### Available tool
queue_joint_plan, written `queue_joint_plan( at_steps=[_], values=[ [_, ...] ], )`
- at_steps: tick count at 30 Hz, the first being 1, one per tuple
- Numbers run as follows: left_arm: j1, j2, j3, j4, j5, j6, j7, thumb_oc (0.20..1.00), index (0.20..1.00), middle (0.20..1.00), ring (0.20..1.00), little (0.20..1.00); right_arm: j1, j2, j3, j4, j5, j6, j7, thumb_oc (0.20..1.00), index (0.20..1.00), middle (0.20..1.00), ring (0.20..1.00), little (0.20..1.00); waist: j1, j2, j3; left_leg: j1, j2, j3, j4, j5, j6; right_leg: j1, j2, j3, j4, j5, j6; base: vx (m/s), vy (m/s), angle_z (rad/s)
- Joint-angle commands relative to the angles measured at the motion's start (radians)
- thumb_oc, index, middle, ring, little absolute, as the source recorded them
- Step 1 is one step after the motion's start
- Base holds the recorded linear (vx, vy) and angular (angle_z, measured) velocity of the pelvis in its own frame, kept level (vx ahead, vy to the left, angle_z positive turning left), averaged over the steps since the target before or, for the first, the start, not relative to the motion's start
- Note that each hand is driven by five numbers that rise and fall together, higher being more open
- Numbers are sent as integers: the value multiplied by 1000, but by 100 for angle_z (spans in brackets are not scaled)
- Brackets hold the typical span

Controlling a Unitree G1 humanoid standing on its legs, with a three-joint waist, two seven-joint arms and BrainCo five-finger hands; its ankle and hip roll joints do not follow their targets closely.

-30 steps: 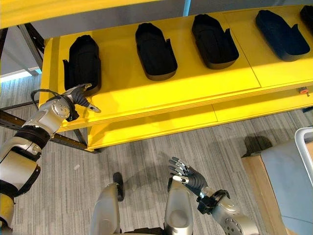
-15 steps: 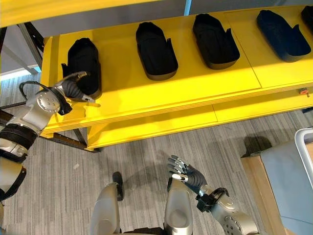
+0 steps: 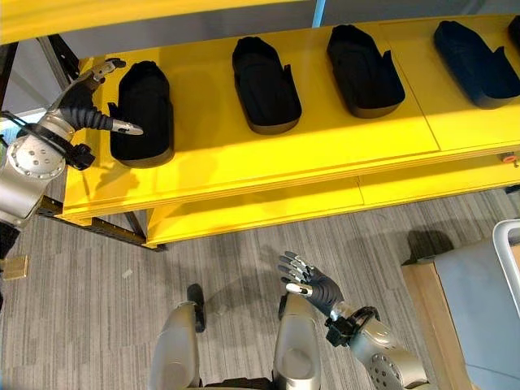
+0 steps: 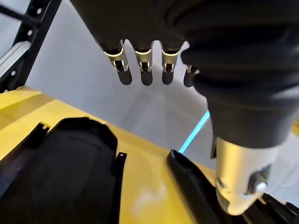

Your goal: Move parts from the plastic box to the shelf.

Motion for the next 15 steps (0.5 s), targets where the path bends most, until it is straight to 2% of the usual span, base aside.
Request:
queue_joint_plan(
  at_steps=[1, 4, 5, 7, 9, 12, 15],
  values=[
    [157, 40, 151, -127, 37, -56, 33, 1000, 1000, 1000, 1000, 1000, 8, 45, -12, -71, -1, -55, 24, 1000, 1000, 1000, 1000, 1000, 6, -2, -66, 3, 41, 21, 45, -30, 19, 60, -29, -10, -79, 71, 29, 0, 0, 0],
    [268, 1, 221, -182, 51, -62, 37, 1000, 1000, 1000, 1000, 1000, 8, 48, -17, -79, -4, -61, 21, 1000, 1000, 1000, 1000, 1000, 10, -4, -62, 3, 41, 21, 46, -32, 19, 60, -28, -11, -80, 70, 28, 0, 2, -1],
    [365, -39, 279, -243, 102, -61, 46, 1000, 1000, 1000, 1000, 1000, 6, 52, -29, -87, -9, -69, 12, 1000, 1000, 1000, 1000, 1000, 16, -6, -57, 4, 39, 22, 46, -34, 20, 61, -28, -11, -81, 69, 27, 0, 0, 0],
    [410, -63, 299, -269, 113, -60, 40, 1000, 1000, 1000, 1000, 1000, 4, 48, -31, -92, -12, -70, 10, 1000, 1000, 1000, 1000, 1000, 14, -7, -56, 3, 40, 22, 48, -35, 21, 60, -29, -12, -81, 69, 26, 0, 0, 0],
    [513, -139, 332, -311, 167, -70, 54, 1000, 1000, 1000, 1000, 1000, -5, 52, -44, -102, -17, -77, -4, 1000, 1000, 1000, 1000, 1000, 19, -10, -51, 1, 37, 21, 50, -38, 24, 58, -31, -13, -77, 68, 25, 0, 0, 0],
    [584, -197, 328, -349, 262, -72, 75, 1000, 1000, 1000, 1000, 1000, -30, 45, -45, -117, -17, -91, -23, 1000, 1000, 1000, 1000, 1000, 24, -15, -46, -2, 36, 20, 53, -40, 28, 54, -30, -10, -73, 66, 23, 0, 0, 0],
    [601, -211, 310, -346, 291, -72, 75, 1000, 1000, 1000, 1000, 1000, -38, 42, -44, -125, -14, -97, -32, 1000, 1000, 1000, 1000, 1000, 25, -16, -43, -3, 35, 20, 53, -41, 31, 53, -30, -10, -74, 66, 23, 0, 0, 0]
  ],
)
